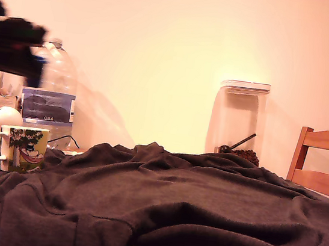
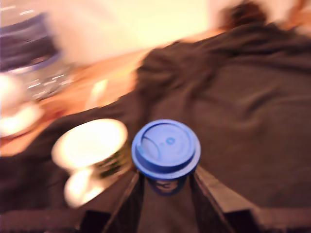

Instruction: Pick up the coffee capsules from the table one by one and drop them inside the nearest coffee cup

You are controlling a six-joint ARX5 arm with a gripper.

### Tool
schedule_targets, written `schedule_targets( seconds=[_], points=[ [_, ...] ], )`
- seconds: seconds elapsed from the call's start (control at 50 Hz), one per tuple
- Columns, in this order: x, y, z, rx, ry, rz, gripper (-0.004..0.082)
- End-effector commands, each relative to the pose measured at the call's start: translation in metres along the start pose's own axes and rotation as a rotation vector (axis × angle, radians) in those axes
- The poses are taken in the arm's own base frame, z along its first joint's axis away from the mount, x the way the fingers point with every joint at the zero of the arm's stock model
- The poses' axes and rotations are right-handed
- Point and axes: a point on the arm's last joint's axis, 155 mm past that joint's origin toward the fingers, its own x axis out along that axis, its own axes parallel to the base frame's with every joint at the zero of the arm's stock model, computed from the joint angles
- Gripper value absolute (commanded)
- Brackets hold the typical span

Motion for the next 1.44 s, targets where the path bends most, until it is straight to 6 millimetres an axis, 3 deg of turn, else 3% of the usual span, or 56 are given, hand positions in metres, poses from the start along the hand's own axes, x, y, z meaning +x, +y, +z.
schedule_targets(
  seconds=[0.0,0.22,0.58,1.2,1.42],
  points=[
    [-0.002,0.009,-0.009,0.000,0.019,0.024,0.0196],
    [-0.005,0.037,-0.020,-0.029,0.061,0.094,0.0196],
    [-0.004,0.056,-0.010,-0.063,0.023,0.094,0.0196],
    [0.024,0.055,-0.015,-0.059,0.093,0.063,0.0196],
    [0.025,0.057,-0.005,-0.058,0.075,0.067,0.0196]
  ],
)
